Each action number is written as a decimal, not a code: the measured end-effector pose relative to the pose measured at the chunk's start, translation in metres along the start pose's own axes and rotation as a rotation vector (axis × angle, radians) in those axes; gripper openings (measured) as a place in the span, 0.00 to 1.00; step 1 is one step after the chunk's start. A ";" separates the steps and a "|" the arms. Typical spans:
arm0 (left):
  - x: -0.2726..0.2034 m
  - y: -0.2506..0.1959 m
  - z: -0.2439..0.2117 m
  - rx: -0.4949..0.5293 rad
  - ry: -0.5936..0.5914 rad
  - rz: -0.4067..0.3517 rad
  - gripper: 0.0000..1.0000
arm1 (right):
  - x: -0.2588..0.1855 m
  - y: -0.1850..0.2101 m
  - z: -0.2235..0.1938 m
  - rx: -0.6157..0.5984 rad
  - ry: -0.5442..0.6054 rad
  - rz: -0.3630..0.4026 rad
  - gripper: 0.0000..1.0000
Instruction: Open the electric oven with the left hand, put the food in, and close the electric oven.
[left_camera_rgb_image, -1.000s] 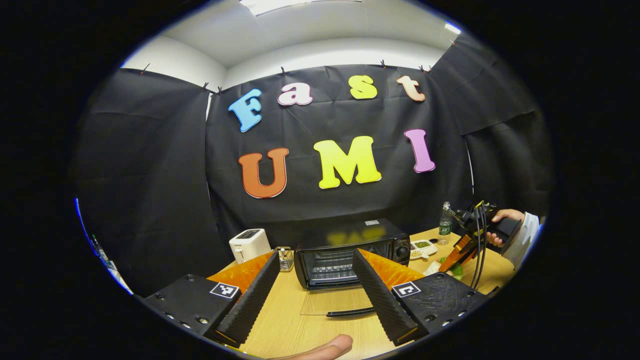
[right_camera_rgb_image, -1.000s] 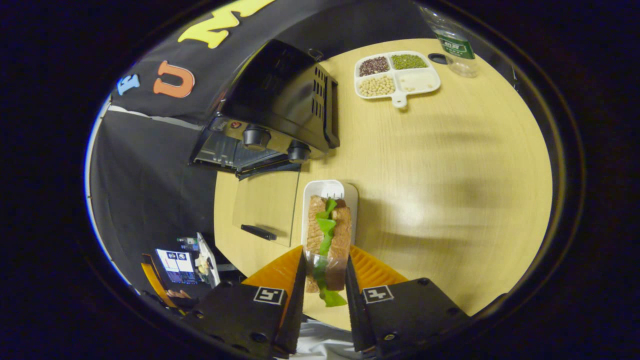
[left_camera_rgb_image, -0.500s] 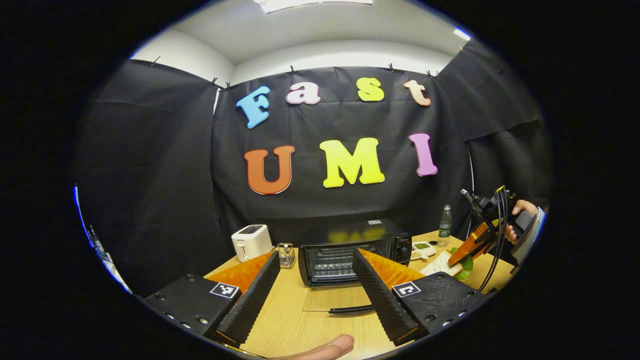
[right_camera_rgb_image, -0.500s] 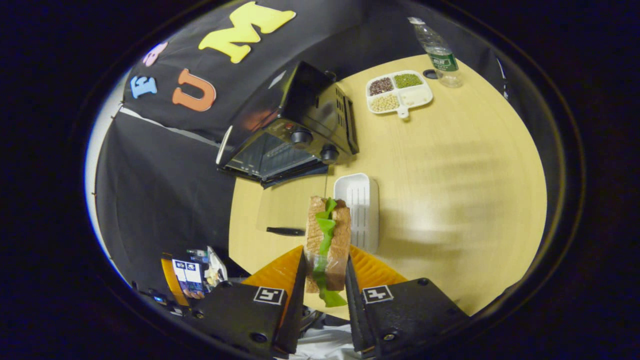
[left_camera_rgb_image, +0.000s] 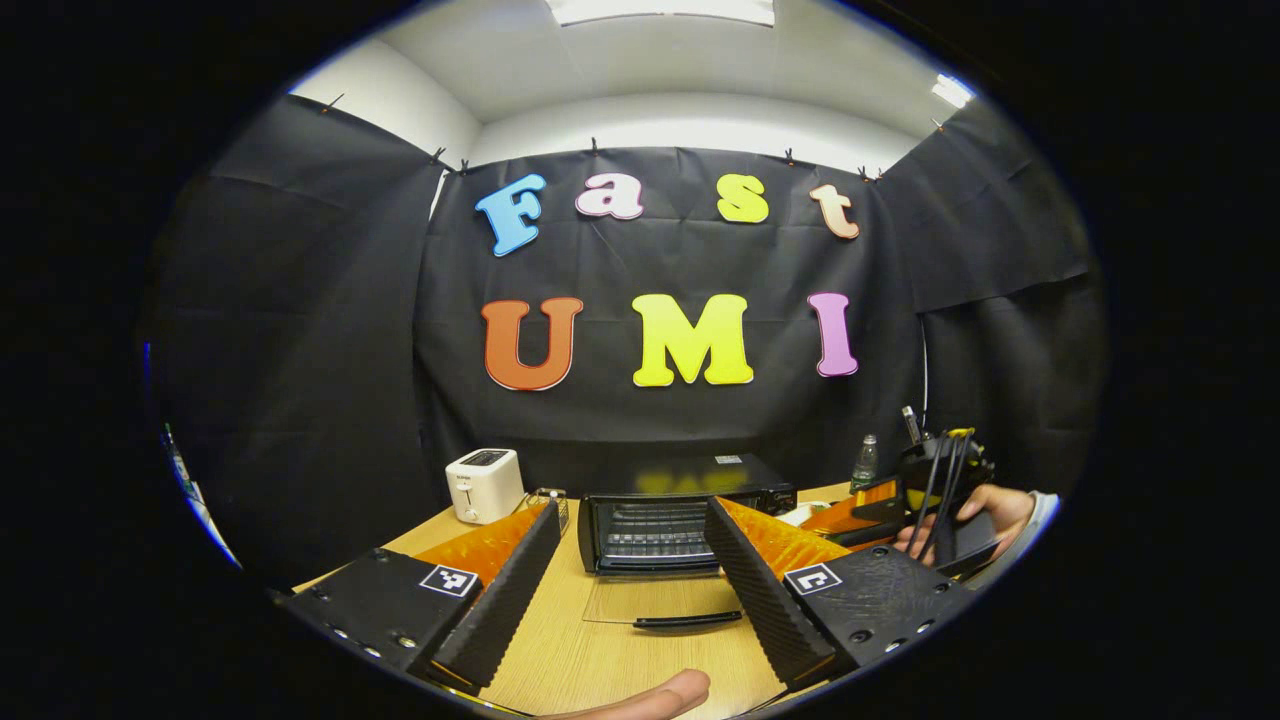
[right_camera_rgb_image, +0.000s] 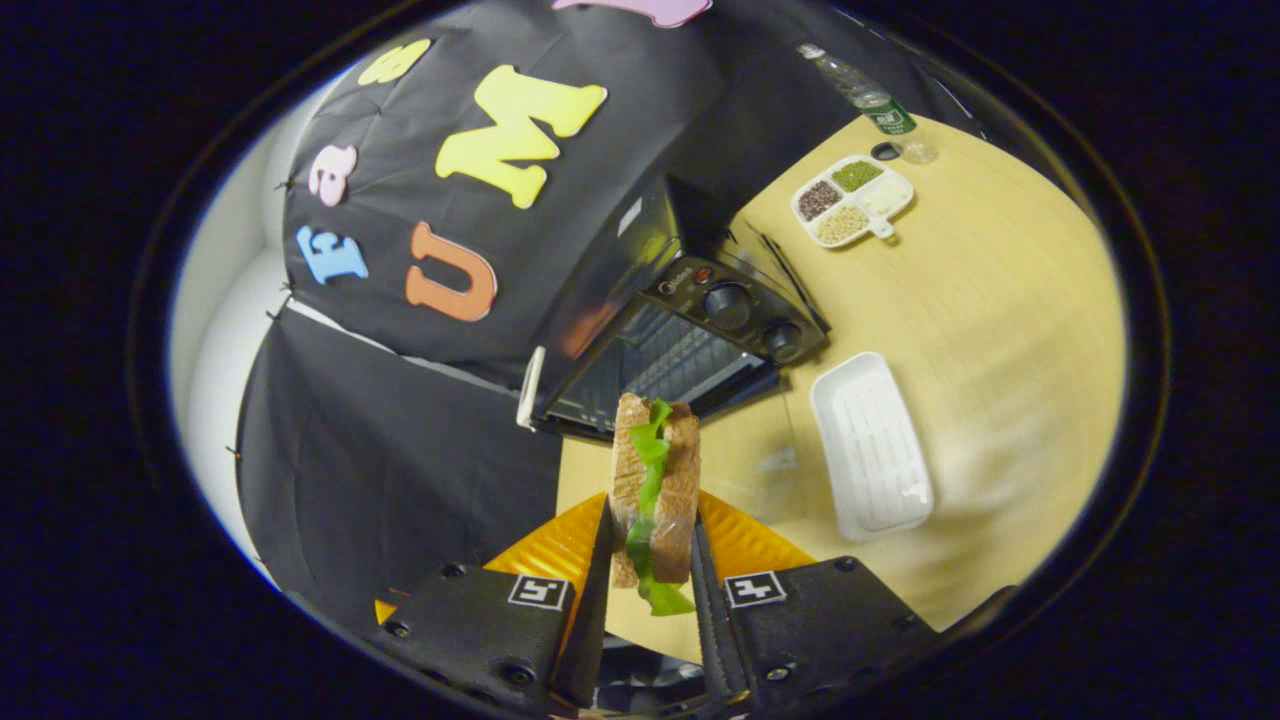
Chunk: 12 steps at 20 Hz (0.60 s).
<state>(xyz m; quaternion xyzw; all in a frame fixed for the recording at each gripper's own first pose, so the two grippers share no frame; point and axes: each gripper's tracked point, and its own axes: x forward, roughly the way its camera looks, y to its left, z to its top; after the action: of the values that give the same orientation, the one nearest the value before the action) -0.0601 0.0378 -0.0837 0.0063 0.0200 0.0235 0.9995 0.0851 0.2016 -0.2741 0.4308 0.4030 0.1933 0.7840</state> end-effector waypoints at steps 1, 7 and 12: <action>-0.003 0.004 -0.002 -0.001 0.000 0.001 0.95 | 0.012 0.004 -0.006 0.027 -0.035 0.022 0.39; -0.015 0.038 -0.013 -0.021 -0.003 0.025 0.95 | 0.108 -0.006 -0.006 0.154 -0.288 0.018 0.38; -0.019 0.064 -0.028 -0.010 0.008 0.039 0.94 | 0.172 -0.001 0.013 0.236 -0.456 0.055 0.39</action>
<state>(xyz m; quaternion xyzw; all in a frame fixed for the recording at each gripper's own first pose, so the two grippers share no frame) -0.0827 0.1007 -0.1097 0.0017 0.0237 0.0431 0.9988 0.1986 0.3061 -0.3506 0.5625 0.2236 0.0642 0.7934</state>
